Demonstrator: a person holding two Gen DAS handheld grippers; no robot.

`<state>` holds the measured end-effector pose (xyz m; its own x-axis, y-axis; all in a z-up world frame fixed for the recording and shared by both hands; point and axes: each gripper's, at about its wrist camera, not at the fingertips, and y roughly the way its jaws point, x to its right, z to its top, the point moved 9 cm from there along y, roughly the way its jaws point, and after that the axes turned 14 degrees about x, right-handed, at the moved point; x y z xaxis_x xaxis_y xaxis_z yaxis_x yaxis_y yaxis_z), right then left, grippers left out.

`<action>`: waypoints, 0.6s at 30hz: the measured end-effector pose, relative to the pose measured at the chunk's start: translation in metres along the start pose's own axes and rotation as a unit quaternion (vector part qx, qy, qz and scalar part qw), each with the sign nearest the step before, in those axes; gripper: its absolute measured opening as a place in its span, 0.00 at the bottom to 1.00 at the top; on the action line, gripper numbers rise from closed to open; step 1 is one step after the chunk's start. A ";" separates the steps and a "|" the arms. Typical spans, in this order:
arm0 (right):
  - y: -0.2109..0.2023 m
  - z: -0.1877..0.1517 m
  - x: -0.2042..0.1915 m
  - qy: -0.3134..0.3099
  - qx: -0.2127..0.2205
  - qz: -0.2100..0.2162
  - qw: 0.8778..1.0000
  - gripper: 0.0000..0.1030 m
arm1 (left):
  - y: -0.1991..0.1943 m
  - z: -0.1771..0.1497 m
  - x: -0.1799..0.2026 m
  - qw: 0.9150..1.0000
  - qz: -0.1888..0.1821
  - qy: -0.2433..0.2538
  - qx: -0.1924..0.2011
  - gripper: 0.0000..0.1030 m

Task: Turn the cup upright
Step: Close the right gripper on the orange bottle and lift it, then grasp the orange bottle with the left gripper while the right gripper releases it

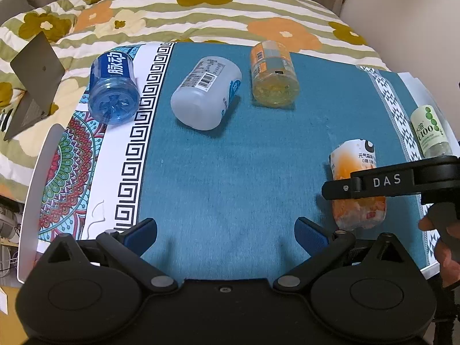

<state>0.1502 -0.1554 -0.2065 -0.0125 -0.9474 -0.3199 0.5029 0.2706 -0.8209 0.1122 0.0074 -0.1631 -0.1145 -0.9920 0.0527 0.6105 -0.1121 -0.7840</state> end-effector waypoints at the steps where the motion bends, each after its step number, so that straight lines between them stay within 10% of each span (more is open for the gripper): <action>1: 0.000 0.000 0.000 0.001 0.000 0.000 1.000 0.74 | 0.000 0.000 0.000 1.000 0.000 0.000 0.000 1.00; 7: 0.001 0.002 0.001 0.008 -0.001 -0.004 1.000 0.95 | -0.002 0.001 0.001 1.000 -0.001 0.001 0.001 1.00; 18: -0.035 0.023 0.014 0.064 0.039 0.004 0.997 1.00 | -0.022 0.020 0.015 1.000 -0.013 0.004 0.006 1.00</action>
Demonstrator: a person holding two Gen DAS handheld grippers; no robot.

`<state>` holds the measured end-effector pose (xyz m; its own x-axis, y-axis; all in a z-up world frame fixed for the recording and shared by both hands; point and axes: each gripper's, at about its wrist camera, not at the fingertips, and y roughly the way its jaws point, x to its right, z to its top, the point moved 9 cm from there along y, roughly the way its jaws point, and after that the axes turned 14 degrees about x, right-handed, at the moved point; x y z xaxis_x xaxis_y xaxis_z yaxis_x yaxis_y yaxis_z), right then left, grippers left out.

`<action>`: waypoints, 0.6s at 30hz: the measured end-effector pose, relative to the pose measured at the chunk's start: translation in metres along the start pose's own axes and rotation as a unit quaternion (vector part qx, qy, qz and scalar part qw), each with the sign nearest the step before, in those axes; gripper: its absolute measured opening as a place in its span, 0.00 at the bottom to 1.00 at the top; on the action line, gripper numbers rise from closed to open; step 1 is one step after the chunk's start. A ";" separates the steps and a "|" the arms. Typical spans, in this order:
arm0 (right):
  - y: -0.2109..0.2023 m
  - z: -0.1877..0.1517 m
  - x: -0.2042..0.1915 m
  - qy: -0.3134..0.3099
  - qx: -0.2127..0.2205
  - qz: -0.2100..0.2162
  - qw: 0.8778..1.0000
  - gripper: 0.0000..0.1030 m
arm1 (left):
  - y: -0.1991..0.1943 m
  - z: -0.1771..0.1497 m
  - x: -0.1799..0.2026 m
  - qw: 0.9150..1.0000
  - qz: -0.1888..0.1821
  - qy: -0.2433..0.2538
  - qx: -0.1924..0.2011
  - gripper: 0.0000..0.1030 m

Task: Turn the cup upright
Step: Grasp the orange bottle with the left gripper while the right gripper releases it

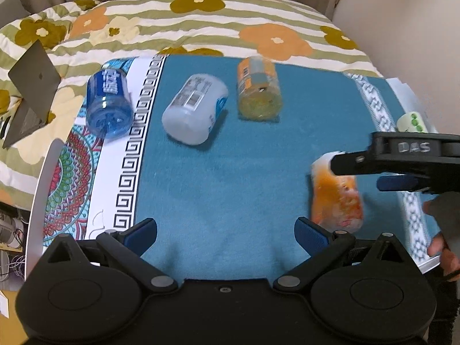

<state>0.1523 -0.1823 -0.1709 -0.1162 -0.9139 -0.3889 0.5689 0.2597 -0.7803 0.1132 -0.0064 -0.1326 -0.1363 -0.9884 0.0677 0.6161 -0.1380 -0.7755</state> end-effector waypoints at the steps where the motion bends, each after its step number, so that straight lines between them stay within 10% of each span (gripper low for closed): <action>1: -0.010 0.004 0.003 0.009 0.009 0.001 1.000 1.00 | -0.003 0.004 0.004 1.000 -0.002 0.001 0.002 1.00; 7: -0.076 0.020 0.033 0.004 0.057 -0.023 0.998 1.00 | -0.015 0.032 0.037 0.999 -0.042 0.006 0.006 1.00; 18: -0.125 0.004 0.100 -0.070 0.124 -0.095 0.985 1.00 | 0.047 0.035 0.105 0.993 -0.060 0.013 -0.101 0.86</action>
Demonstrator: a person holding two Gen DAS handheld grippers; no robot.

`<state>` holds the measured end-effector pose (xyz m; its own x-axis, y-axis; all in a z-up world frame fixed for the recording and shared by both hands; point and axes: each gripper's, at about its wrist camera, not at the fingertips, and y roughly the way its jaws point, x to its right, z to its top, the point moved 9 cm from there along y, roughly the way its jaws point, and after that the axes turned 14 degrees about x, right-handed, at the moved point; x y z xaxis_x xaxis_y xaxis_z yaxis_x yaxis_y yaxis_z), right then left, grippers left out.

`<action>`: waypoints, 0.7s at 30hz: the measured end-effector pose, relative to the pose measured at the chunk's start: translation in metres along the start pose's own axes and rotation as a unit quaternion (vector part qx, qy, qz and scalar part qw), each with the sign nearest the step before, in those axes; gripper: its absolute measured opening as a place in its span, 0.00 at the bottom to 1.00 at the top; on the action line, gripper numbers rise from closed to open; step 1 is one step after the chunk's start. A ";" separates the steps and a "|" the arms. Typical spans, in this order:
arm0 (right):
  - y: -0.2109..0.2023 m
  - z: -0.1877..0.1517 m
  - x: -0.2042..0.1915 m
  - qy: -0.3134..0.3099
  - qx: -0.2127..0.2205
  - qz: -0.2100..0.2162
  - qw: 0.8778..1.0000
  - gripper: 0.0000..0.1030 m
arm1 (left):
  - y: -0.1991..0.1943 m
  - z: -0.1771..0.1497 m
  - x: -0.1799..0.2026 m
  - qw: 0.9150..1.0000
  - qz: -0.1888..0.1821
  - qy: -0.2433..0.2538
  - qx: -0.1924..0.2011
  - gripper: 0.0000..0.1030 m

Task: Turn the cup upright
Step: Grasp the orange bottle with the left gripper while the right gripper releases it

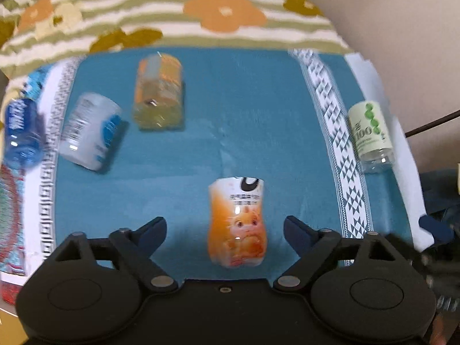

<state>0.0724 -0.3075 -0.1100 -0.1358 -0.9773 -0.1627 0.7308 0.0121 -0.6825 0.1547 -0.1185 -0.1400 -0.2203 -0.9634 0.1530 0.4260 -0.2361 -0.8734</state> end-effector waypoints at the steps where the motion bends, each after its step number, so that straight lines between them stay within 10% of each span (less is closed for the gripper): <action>1: 0.003 -0.005 0.003 0.003 -0.006 0.004 1.000 1.00 | 0.008 0.000 0.002 1.000 0.002 -0.002 -0.009 0.85; 21: 0.062 -0.045 0.029 0.090 -0.088 0.093 0.988 1.00 | 0.074 -0.001 0.007 0.994 0.056 -0.030 -0.086 0.73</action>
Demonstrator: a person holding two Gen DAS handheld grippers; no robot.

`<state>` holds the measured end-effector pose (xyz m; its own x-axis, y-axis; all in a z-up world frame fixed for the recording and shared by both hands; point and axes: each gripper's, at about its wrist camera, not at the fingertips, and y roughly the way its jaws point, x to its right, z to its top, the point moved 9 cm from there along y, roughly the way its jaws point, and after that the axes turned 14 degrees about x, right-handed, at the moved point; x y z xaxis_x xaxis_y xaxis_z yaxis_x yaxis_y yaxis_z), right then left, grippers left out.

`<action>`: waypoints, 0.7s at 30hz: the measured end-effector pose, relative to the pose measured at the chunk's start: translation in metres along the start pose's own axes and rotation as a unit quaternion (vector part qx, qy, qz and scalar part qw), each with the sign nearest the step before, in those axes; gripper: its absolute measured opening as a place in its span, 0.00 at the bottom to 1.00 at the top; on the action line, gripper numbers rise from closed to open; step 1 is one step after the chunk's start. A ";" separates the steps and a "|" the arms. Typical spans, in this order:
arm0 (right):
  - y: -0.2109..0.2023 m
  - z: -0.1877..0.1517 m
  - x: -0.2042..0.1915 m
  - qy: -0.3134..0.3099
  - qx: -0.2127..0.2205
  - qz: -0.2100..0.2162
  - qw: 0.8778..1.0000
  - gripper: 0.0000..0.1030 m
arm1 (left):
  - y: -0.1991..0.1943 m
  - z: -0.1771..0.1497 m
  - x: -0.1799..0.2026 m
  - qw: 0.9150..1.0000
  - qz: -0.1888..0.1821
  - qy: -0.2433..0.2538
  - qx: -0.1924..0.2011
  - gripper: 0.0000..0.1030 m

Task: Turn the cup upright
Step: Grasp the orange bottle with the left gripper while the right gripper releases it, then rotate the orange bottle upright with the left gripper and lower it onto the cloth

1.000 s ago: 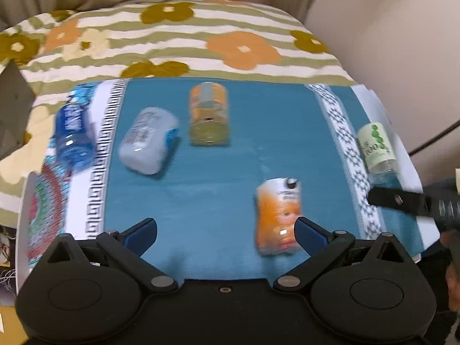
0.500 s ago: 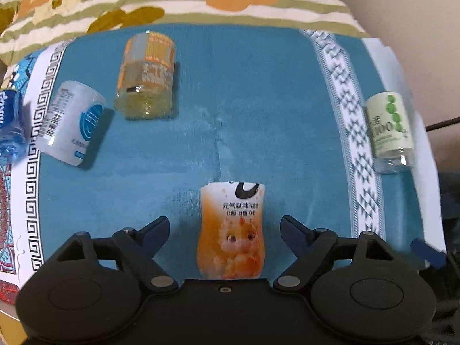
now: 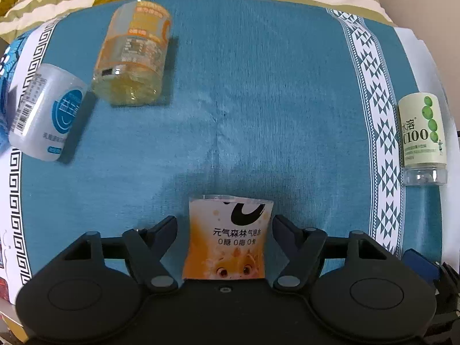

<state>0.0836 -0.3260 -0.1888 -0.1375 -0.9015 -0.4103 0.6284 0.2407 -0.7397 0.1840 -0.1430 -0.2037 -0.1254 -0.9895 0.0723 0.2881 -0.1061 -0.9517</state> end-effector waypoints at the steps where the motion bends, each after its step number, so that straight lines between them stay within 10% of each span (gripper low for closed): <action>1: 0.001 0.001 0.000 0.001 0.000 0.000 1.000 1.00 | 0.001 -0.001 0.000 1.000 0.000 -0.001 -0.002 0.73; 21: 0.011 0.002 -0.005 0.015 -0.008 0.008 1.000 1.00 | 0.000 0.000 0.000 1.000 -0.020 -0.010 0.008 0.54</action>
<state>0.0922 -0.3199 -0.1939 -0.1509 -0.8864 -0.4377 0.6189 0.2605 -0.7410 0.1842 -0.1433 -0.2036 -0.1183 -0.9862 0.1157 0.2976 -0.1464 -0.9434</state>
